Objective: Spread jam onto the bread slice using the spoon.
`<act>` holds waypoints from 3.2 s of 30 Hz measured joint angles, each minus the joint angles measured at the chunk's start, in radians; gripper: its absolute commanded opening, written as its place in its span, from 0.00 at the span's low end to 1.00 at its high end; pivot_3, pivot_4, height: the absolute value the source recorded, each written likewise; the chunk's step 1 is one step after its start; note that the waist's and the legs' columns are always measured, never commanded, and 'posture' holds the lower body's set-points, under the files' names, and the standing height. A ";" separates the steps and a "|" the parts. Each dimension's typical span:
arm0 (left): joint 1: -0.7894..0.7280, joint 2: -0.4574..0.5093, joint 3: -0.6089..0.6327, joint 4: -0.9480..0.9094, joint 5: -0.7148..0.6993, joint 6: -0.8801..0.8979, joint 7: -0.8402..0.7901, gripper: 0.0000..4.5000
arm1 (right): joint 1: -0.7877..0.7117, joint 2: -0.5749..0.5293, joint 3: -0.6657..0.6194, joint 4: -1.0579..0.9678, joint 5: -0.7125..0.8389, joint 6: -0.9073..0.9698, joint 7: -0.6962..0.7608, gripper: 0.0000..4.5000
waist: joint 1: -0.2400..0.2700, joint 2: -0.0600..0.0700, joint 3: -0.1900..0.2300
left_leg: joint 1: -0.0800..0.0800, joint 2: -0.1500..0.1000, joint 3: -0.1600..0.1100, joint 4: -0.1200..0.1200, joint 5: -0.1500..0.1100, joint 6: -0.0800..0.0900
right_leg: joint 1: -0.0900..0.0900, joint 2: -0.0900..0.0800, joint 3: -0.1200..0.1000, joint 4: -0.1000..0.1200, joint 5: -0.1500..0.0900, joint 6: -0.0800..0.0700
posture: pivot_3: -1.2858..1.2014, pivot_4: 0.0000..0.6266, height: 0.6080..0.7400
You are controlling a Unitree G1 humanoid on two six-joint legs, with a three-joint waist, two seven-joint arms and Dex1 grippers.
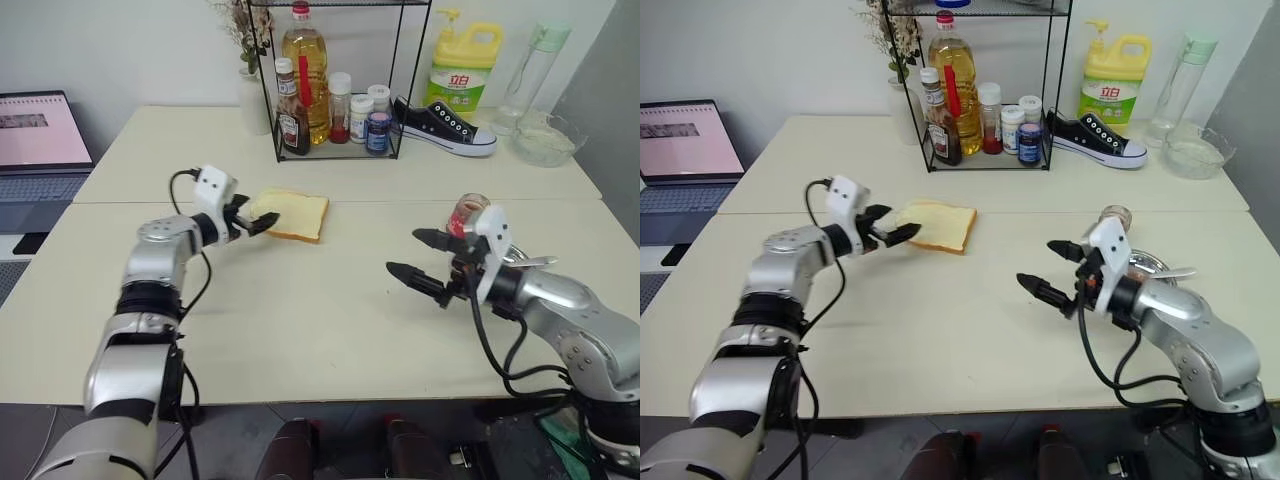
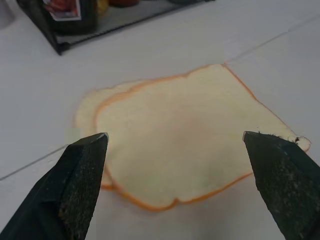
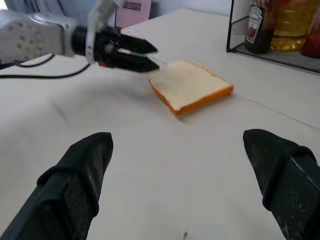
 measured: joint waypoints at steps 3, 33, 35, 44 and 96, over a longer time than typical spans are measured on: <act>-0.067 -0.017 -0.001 0.133 0.041 -0.087 0.078 1.00 | 0.000 0.016 0.018 0.002 -0.026 -0.006 -0.008 0.99 | 0.000 -0.002 0.000 | 0.000 0.000 0.000 0.000 0.000 0.000 | -0.001 0.000 0.001 -0.001 0.000 0.000 | 0.52 0.24 1.00; -0.162 -0.090 0.063 0.372 0.097 -0.138 0.155 0.01 | 0.012 0.096 -0.017 -0.051 -0.052 0.003 -0.148 1.00 | 0.005 -0.002 0.000 | 0.000 -0.001 0.000 0.000 0.000 0.000 | 0.000 0.000 0.000 0.000 0.000 0.000 | 0.52 0.24 1.00; -0.173 -0.090 0.064 0.373 0.097 -0.138 0.150 0.01 | 0.012 0.095 -0.023 -0.051 -0.053 0.002 -0.149 1.00 | 0.005 -0.002 0.000 | 0.000 -0.001 0.000 0.000 0.000 0.000 | 0.000 0.000 0.000 0.001 0.000 0.000 | 0.52 0.24 1.00; -0.283 -0.089 0.077 0.317 0.068 -0.114 -0.028 0.01 | 0.026 0.103 -0.031 -0.048 -0.074 -0.013 -0.154 1.00 | 0.002 -0.002 0.000 | 0.000 -0.001 0.000 0.000 0.000 0.000 | 0.000 0.000 0.000 0.000 0.000 0.000 | 0.52 0.24 1.00; -0.165 -0.147 0.158 0.368 0.056 -0.088 0.261 0.00 | 0.074 0.121 -0.091 -0.105 -0.074 0.025 -0.220 1.00 | -0.015 -0.003 -0.001 | 0.000 -0.001 0.000 0.000 0.000 0.000 | -0.001 0.000 0.001 0.001 0.000 0.000 | 0.52 0.24 1.00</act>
